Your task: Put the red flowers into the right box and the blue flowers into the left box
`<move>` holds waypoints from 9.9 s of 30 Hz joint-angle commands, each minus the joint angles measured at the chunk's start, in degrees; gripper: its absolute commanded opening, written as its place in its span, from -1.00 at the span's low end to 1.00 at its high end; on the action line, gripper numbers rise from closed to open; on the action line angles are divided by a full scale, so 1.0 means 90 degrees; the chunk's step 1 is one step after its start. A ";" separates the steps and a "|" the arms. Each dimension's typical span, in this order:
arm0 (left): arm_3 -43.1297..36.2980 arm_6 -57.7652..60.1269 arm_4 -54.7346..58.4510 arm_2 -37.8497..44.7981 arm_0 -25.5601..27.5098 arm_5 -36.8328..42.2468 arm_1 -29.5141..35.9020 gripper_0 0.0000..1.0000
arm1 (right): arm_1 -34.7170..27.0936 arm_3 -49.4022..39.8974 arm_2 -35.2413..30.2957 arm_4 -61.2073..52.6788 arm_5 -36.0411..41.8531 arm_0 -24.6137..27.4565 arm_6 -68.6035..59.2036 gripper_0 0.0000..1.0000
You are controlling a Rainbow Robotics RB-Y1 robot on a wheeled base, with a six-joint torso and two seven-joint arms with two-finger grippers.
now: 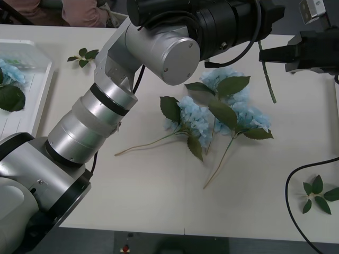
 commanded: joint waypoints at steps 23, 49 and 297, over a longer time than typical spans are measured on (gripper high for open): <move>-0.1262 0.0189 0.0223 0.0074 0.0382 0.1341 0.1413 1.00 | -0.1883 -0.0190 -0.0363 0.1342 0.0153 0.0302 -0.0532 -1.00; -0.0754 -0.4586 0.1698 -0.1508 0.1124 0.2835 0.3366 1.00 | -0.3436 0.0318 -0.0675 0.4897 -0.1829 0.1396 -0.1538 -1.00; -0.3000 -0.5641 0.4891 0.0103 0.3028 0.0794 0.4294 1.00 | 0.1086 -0.3637 0.3563 0.7944 -0.2620 0.3291 -0.5718 1.00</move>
